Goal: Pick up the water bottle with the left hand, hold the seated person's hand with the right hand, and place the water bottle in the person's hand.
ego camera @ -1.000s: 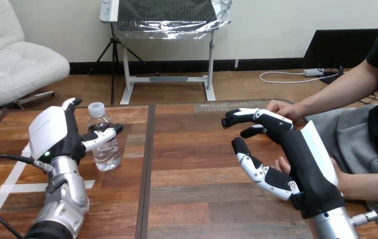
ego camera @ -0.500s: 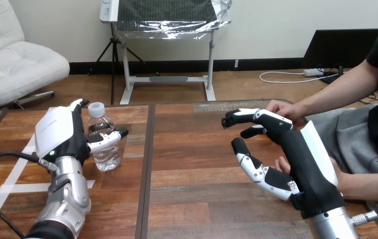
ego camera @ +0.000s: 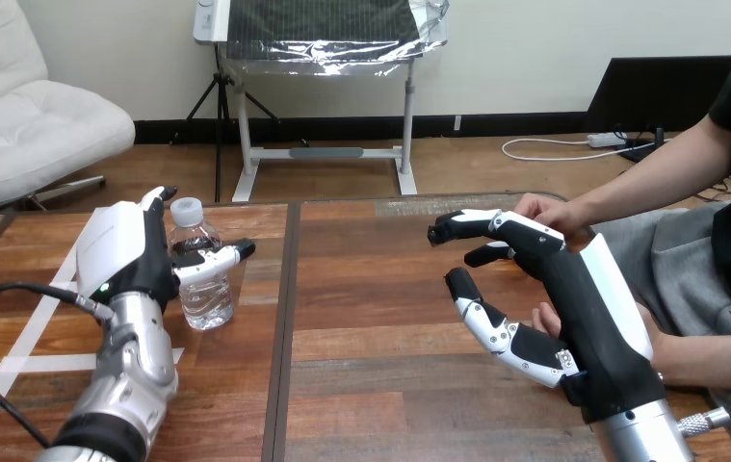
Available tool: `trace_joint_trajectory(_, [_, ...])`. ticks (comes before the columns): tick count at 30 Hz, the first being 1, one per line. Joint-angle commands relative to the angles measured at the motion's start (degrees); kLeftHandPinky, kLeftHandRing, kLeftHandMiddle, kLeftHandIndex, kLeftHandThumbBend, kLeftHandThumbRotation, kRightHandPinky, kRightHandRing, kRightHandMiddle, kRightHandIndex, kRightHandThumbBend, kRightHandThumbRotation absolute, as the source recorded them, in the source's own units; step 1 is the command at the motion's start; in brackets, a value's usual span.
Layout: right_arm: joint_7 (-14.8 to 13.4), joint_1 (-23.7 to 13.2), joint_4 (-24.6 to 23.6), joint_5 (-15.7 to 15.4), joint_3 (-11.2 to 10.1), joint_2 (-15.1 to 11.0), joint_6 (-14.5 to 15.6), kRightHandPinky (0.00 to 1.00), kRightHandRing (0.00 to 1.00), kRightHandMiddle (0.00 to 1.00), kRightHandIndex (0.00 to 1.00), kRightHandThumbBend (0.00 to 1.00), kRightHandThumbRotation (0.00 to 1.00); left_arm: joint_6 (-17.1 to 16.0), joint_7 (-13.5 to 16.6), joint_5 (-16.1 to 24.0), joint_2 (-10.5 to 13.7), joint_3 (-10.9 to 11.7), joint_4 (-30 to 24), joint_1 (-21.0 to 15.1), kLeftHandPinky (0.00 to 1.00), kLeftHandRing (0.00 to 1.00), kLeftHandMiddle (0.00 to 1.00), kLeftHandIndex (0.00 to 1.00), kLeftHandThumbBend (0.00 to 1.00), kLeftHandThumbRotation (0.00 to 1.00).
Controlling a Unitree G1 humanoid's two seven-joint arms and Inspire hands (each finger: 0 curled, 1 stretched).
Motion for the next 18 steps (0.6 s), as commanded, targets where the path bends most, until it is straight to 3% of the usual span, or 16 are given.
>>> trace_joint_trajectory(1, [0.0, -2.8, -2.8, 0.2, -0.7, -0.5, -0.1, 0.64, 0.76, 0.75, 0.65, 0.30, 0.00, 0.3, -2.0, -1.6, -0.4, 1.3, 1.8, -5.6, 0.81, 0.87, 0.89, 0.90, 0.97, 0.57])
trace_joint_trajectory(9, [0.0, -2.5, -2.7, 0.4, -0.9, -0.6, -0.6, 0.64, 0.75, 0.75, 0.65, 0.31, 0.00, 1.8, -4.5, -3.5, -1.1, 1.9, 3.9, -6.7, 0.76, 0.86, 0.89, 0.91, 0.98, 0.57])
trace_joint_trajectory(18, [0.0, -1.8, -3.2, 0.3, -1.4, -0.9, -0.4, 0.65, 0.75, 0.75, 0.65, 0.33, 0.00, 1.0, -5.8, -6.2, -1.5, 3.0, 5.8, -7.0, 0.72, 0.84, 0.88, 0.91, 0.97, 0.54])
